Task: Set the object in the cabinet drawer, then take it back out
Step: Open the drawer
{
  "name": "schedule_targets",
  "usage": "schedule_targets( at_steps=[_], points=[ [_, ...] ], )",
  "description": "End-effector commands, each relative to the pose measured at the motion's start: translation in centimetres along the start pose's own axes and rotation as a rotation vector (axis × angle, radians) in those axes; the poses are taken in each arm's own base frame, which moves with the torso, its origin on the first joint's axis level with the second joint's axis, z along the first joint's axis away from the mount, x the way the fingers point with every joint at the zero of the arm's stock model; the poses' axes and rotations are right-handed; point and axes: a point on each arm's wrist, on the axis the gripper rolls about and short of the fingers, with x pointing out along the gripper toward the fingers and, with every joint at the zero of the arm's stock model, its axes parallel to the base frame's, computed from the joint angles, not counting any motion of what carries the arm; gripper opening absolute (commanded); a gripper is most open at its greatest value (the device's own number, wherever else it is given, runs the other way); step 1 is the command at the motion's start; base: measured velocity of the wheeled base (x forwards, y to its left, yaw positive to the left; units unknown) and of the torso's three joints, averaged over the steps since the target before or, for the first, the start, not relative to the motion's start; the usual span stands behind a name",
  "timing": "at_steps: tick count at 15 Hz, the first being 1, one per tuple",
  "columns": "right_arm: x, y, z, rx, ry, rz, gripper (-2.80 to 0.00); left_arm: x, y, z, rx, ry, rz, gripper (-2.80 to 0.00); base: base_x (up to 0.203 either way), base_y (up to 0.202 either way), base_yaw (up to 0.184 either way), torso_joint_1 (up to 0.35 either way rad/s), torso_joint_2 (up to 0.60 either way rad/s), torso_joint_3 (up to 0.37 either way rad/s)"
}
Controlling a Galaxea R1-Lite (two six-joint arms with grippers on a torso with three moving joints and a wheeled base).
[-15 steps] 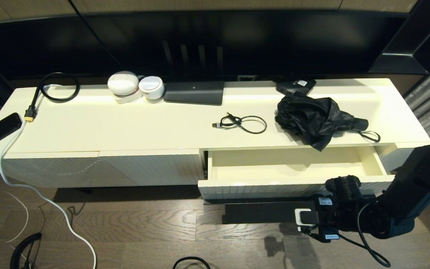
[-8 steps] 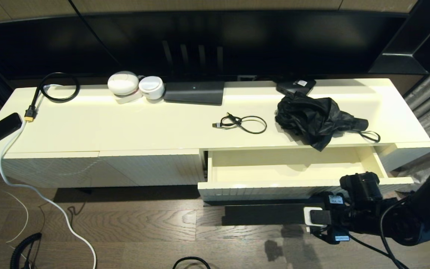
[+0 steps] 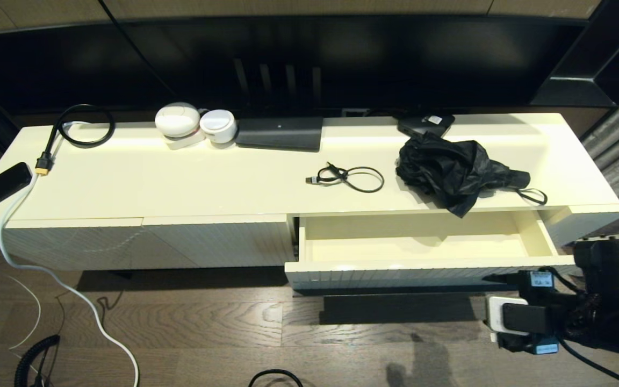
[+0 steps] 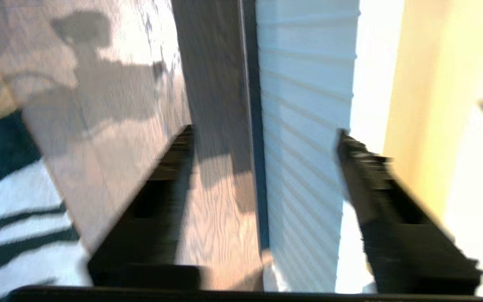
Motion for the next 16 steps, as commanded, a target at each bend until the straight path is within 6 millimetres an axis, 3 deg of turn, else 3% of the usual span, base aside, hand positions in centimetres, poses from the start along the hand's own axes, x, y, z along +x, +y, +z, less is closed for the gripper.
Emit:
schedule_targets(
  at_steps=[1,4,7,11,16],
  points=[
    [-5.4,-0.9,0.6,-0.006,0.006,-0.05,-2.8,0.0,0.0,0.0,-0.001,-0.001,0.001,-2.8,0.0,0.0,0.0,0.0,0.0,0.0],
    [-8.8,-1.9,1.0,0.015,0.058,0.0,-2.8,0.0,0.0,0.0,-0.001,-0.001,0.002,-2.8,0.0,0.0,0.0,0.0,0.0,0.0],
    [-8.8,-3.5,1.2,0.013,0.098,-0.012,-2.8,0.0,0.0,0.0,-0.001,0.0,0.0,-2.8,0.0,0.0,0.0,0.0,0.0,0.0],
    [-4.6,-6.2,1.5,0.006,0.133,0.042,-2.8,0.0,0.0,0.0,-0.001,-0.001,0.002,-2.8,0.0,0.0,0.0,0.0,0.0,0.0],
    [2.7,-9.6,1.9,-0.013,0.144,0.095,-2.8,0.0,0.0,0.0,-0.001,-0.001,0.0,-2.8,0.0,0.0,0.0,0.0,0.0,0.0]
  ],
)
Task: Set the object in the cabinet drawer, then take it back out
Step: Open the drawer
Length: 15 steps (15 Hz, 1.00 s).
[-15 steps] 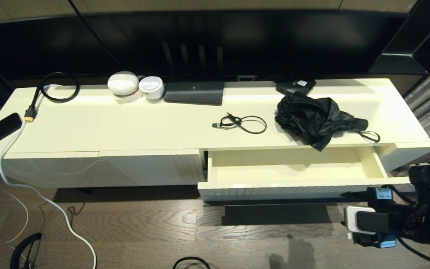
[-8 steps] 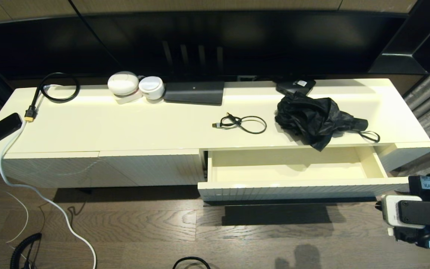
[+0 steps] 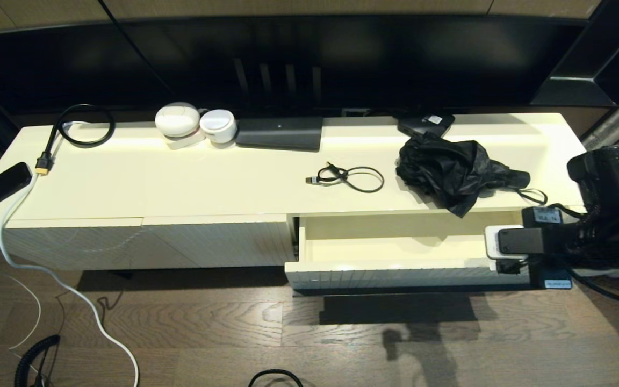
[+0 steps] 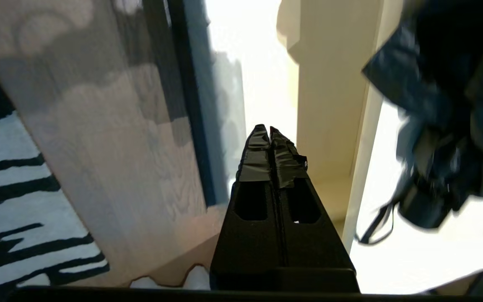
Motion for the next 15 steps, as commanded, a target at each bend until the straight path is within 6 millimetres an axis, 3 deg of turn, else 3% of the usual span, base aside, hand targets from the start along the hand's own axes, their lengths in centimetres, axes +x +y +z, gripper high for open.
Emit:
schedule_targets(
  at_steps=[1,5,9,15],
  points=[
    [5.2,-0.9,0.6,-0.018,0.014,0.076,-2.8,0.0,0.0,0.0,-0.001,0.0,0.0,-2.8,0.0,0.0,0.0,0.0,0.0,0.0],
    [8.8,-3.7,1.6,-0.028,0.028,0.071,-2.8,0.0,0.0,0.0,-0.001,0.0,0.001,-2.8,0.0,0.0,0.0,0.0,0.0,0.0],
    [9.7,-4.3,1.6,-0.079,0.04,0.18,-2.8,0.0,0.0,0.0,-0.001,0.0,0.001,-2.8,0.0,0.0,0.0,0.0,0.0,0.0],
    [11.0,-6.0,1.5,-0.07,0.045,0.173,-2.8,0.0,0.0,0.0,-0.001,0.0,0.0,-2.8,0.0,0.0,0.0,0.0,0.0,0.0]
  ],
)
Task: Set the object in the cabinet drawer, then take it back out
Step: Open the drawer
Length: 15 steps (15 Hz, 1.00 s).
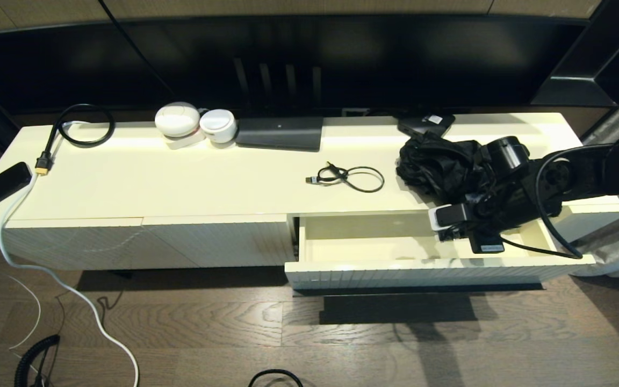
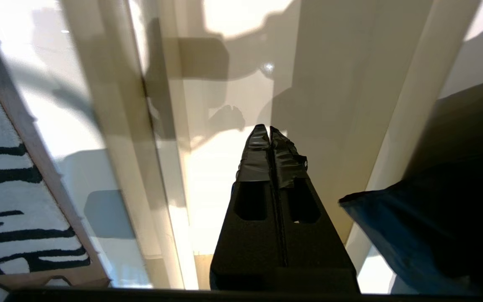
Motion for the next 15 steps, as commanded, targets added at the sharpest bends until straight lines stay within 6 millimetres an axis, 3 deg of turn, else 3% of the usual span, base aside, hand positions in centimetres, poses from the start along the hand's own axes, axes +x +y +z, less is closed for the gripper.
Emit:
schedule_targets(
  at_steps=[1,5,15],
  points=[
    [0.5,-0.5,0.0,-0.007,0.006,0.034,-2.8,0.0,0.0,0.0,-0.001,-0.001,0.001,-2.8,0.0,0.0,0.0,0.0,0.0,0.0],
    [-0.6,-0.1,0.0,-0.009,0.026,0.161,-2.8,0.0,0.0,0.0,-0.001,-0.001,0.001,-2.8,0.0,0.0,0.0,0.0,0.0,0.0],
    [0.8,2.0,0.4,-0.023,0.044,0.263,-2.8,0.0,0.0,0.0,-0.001,-0.002,0.0,-2.8,0.0,0.0,0.0,0.0,0.0,0.0]
  ],
)
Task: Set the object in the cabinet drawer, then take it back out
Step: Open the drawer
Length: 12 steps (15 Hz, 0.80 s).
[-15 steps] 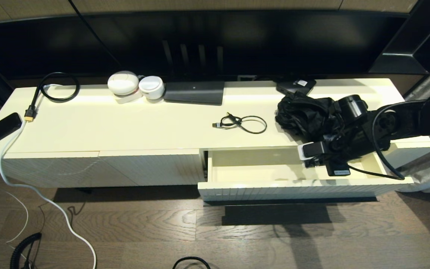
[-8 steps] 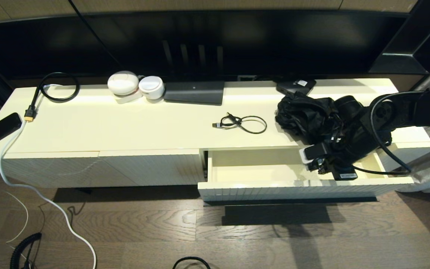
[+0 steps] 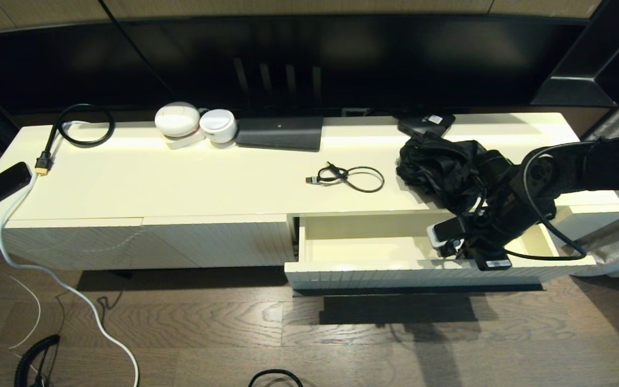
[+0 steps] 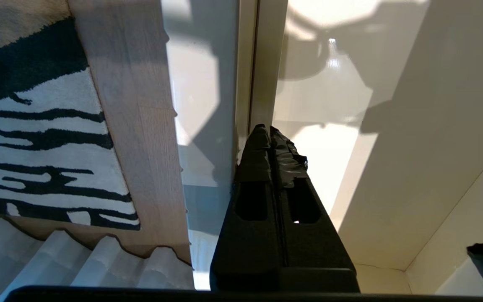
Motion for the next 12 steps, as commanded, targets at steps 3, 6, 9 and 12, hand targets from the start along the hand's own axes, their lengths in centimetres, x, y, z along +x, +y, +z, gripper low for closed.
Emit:
schedule_targets(
  at_steps=[3,6,9,12],
  points=[
    [0.4,1.2,-0.2,-0.01,0.012,0.053,-2.8,0.0,0.0,0.0,-0.001,0.0,0.001,-2.8,0.0,0.0,0.0,0.0,0.0,0.0],
    [0.3,1.8,-0.2,-0.01,0.015,0.07,-2.8,0.0,0.0,0.0,-0.001,0.001,0.002,-2.8,0.0,0.0,0.0,0.0,0.0,0.0],
    [0.4,2.7,-0.5,-0.011,0.022,0.102,-2.8,0.0,0.0,0.0,-0.001,0.0,0.002,-2.8,0.0,0.0,0.0,0.0,0.0,0.0],
    [0.6,3.8,-0.7,-0.009,0.028,0.139,-2.8,0.0,0.0,0.0,-0.001,0.0,0.002,-2.8,0.0,0.0,0.0,0.0,0.0,0.0]
  ],
)
